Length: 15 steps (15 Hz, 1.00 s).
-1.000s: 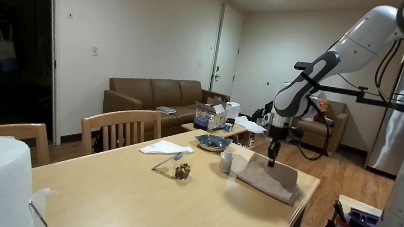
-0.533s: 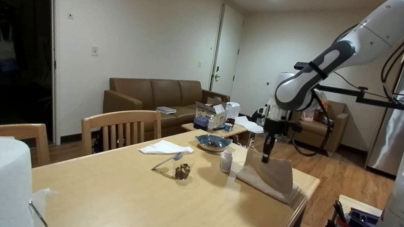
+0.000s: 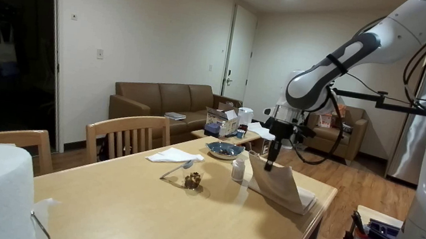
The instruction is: Unfold the towel
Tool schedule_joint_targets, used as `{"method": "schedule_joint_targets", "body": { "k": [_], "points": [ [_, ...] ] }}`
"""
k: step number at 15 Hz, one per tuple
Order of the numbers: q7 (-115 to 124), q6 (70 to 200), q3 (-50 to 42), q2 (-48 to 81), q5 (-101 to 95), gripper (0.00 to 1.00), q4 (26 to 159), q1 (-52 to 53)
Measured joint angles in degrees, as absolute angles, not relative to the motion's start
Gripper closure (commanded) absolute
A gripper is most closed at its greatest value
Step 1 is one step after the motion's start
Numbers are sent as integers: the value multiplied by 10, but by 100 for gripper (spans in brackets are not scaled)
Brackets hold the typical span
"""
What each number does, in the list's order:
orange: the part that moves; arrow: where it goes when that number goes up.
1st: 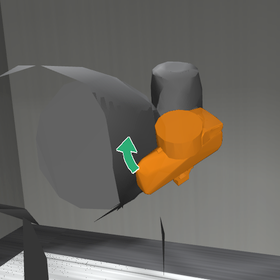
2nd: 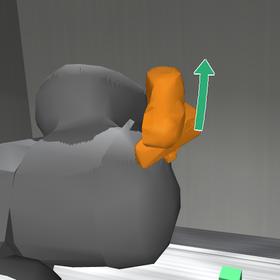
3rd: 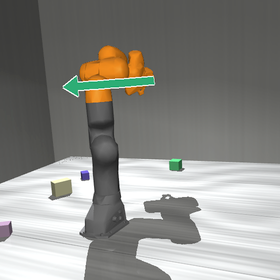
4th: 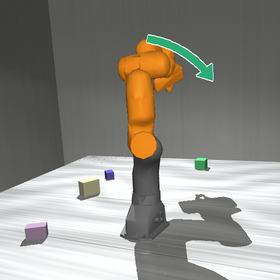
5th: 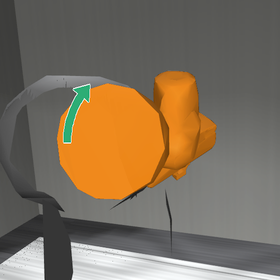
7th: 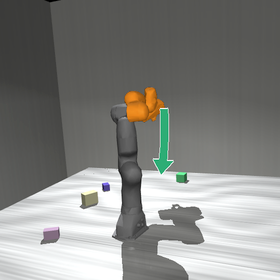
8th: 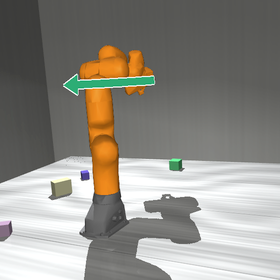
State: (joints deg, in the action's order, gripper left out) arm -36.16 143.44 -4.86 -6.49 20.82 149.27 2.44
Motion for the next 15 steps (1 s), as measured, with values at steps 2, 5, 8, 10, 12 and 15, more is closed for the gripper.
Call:
{"method": "schedule_joint_targets", "body": {
  "k": [2,5,8,10,12,15],
  "points": [
    [-401,1434,-47,-65,241,99,1494,41],
    [-460,1434,-42,-63,281,99,1499,58],
    [-500,1434,-34,-55,299,99,1508,68],
    [-518,1434,-28,-42,300,99,1512,71],
    [-534,1434,-17,-22,300,99,1512,71],
    [-547,1434,-1,17,300,99,1512,70]
  ]
}}
